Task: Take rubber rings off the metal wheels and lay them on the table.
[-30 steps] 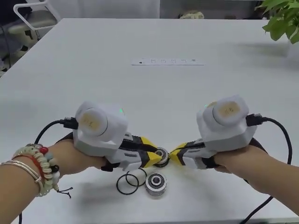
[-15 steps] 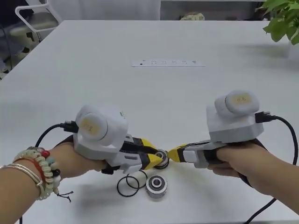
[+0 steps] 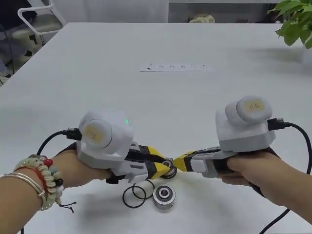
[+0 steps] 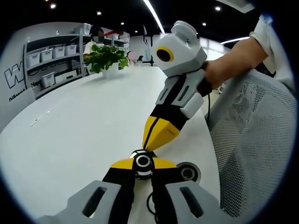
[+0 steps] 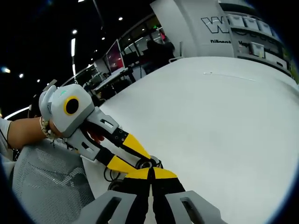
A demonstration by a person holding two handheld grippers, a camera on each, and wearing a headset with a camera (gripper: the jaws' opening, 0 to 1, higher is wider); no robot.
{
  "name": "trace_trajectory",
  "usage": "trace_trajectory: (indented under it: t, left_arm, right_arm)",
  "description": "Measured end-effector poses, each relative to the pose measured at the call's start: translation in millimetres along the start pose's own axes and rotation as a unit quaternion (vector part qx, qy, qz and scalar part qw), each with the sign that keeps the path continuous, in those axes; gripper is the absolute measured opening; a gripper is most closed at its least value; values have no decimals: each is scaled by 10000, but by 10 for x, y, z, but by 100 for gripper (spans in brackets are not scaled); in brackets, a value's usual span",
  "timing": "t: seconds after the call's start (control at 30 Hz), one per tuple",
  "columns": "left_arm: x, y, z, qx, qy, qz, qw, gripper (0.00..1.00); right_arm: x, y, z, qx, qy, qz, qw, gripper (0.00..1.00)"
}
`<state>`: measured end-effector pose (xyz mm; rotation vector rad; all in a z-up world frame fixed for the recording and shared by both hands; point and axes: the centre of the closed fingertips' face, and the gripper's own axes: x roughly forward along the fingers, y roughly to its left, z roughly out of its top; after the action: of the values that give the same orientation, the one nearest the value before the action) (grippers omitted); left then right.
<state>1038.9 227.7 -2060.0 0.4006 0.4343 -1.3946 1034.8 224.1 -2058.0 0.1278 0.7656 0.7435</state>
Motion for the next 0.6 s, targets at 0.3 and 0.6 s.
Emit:
trace_trajectory:
  t: [0.3, 0.6]
  left_arm:
    - [8, -9, -2, 43, -6, -19, 10000, 8]
    - [10, 0, 1, -99, -113, 12, 9999, 8]
  right_arm:
    - [21, 66, 35, -157, -50, 143, 9998, 0]
    - [46, 62, 22, -296, 3, 27, 9996, 0]
